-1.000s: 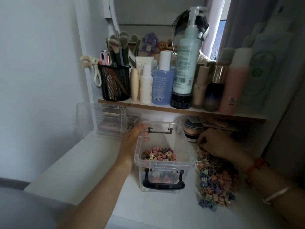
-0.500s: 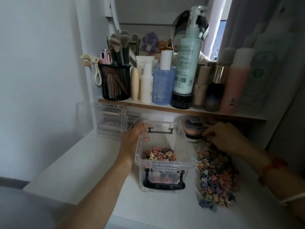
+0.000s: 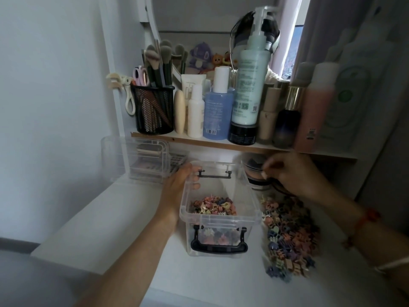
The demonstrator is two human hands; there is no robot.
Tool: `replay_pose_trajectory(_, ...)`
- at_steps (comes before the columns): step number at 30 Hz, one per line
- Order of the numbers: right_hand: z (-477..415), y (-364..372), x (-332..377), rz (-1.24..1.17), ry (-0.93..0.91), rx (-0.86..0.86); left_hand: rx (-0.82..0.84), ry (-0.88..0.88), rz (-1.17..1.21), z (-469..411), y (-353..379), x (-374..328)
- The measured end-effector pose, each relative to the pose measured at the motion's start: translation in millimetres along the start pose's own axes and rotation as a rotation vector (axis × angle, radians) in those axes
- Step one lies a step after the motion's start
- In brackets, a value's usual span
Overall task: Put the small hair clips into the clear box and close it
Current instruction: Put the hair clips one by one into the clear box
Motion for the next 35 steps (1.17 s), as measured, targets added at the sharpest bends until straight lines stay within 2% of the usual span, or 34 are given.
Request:
replay_pose_trajectory(2,3,2,25,-0.438,-0.013,0.049,0.016,-0.012,0.021,1,0,1)
replay_pose_trajectory(3,5,5,35,-0.561,-0.010,0.105,0.024,-0.011,0.021,1,1,2)
replay_pose_trajectory(5,7,12,43,-0.595,-0.011,0.185,0.031,0.007,-0.003,1,2,1)
replay_pose_trajectory(7,4,14,30,-0.455,0.003,0.160,0.031,-0.020,0.017,1,2,1)
replay_pose_trajectory(9,1,19,8,-0.105,0.003,0.147,0.035,-0.035,0.027,-1,1,1)
replay_pose_trajectory(11,3,30,-14,0.212,0.016,0.222,0.023,-0.015,0.025,-2,1,0)
replay_pose_trajectory(13,7,40,-29,0.342,0.026,0.282,0.001,-0.006,0.014,-2,1,1)
replay_pose_trajectory(16,6,44,-34,0.364,0.032,0.280,-0.019,0.002,0.012,-1,0,-1)
replay_pose_trajectory(17,3,40,-30,0.296,0.022,0.231,-0.020,0.005,0.014,-2,-1,-1)
replay_pose_trajectory(19,-1,26,-10,-0.084,0.032,0.112,-0.009,0.002,0.015,-2,0,-1)
replay_pose_trajectory(21,4,12,22,-0.575,0.017,0.108,-0.001,0.006,0.009,-2,0,-1)
replay_pose_trajectory(23,8,2,42,-0.755,-0.018,0.156,0.000,0.015,0.017,-1,1,-2)
replay_pose_trajectory(25,5,0,42,-0.605,-0.071,0.144,-0.006,0.015,0.027,-1,0,-2)
replay_pose_trajectory(28,-4,9,7,0.019,-0.073,0.086,-0.018,0.027,0.030,-1,-1,-2)
replay_pose_trajectory(30,-2,25,-22,0.286,-0.015,0.195,-0.014,0.041,0.033,0,1,-4)
replay_pose_trajectory(32,1,37,-39,0.364,0.028,0.287,-0.006,0.033,0.018,0,1,-3)
replay_pose_trajectory(35,4,42,-43,0.386,0.033,0.284,-0.005,-0.007,0.003,0,-1,0)
Point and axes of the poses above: each hand's wrist, its own z-axis away from the middle knuckle, its own y-axis out of the palm, x = y × z, the point moved 7 cm from there along -z, towards the middle knuckle, and after that the axes turned 9 degrees about -z, right-handed, at the moved point
